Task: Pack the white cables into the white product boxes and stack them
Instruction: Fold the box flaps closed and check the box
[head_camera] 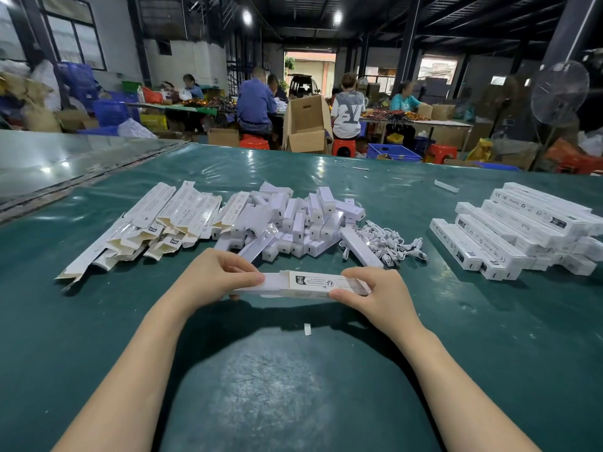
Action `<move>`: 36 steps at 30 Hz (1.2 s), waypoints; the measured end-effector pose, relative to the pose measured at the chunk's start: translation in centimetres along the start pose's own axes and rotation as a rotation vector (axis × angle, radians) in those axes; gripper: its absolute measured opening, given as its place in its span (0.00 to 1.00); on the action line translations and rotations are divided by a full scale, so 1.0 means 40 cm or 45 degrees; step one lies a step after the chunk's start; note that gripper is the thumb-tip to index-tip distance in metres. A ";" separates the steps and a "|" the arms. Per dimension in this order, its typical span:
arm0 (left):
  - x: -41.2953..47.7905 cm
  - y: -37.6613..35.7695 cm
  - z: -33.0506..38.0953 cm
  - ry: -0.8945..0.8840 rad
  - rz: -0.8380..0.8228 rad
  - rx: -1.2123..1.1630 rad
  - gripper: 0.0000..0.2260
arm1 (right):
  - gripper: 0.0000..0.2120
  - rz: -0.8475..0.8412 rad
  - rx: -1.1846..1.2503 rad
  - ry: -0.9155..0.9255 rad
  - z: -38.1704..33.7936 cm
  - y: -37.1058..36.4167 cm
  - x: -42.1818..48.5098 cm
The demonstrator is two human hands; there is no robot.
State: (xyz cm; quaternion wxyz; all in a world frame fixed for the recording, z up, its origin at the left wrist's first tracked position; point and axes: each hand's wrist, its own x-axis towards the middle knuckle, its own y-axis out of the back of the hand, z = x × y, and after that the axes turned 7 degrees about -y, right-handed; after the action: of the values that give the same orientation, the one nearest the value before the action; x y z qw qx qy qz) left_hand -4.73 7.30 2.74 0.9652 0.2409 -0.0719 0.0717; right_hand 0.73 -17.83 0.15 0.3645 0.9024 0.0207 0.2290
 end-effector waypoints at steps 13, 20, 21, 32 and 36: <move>0.013 -0.107 0.051 -0.135 0.706 -0.420 0.11 | 0.14 0.148 -0.096 0.017 -0.026 -0.028 0.002; -0.007 -0.191 0.092 -0.160 0.358 -0.346 0.13 | 0.11 0.264 0.135 -0.110 -0.048 -0.040 0.004; -0.010 -0.193 0.103 -0.143 0.388 -0.484 0.21 | 0.12 0.298 0.205 -0.134 -0.058 -0.043 0.006; -0.013 -0.166 0.132 -0.152 0.621 -0.595 0.09 | 0.06 0.003 0.486 0.114 -0.113 -0.025 -0.001; -0.017 -0.092 0.112 -0.432 0.525 0.156 0.10 | 0.16 0.251 -0.025 -0.250 0.041 0.025 0.033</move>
State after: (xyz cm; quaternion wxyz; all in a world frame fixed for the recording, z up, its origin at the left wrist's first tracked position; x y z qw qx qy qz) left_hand -5.22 1.87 4.87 0.8879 0.2878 -0.2758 0.2297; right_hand 2.48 -19.36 0.31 0.3494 0.9144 -0.1063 0.1746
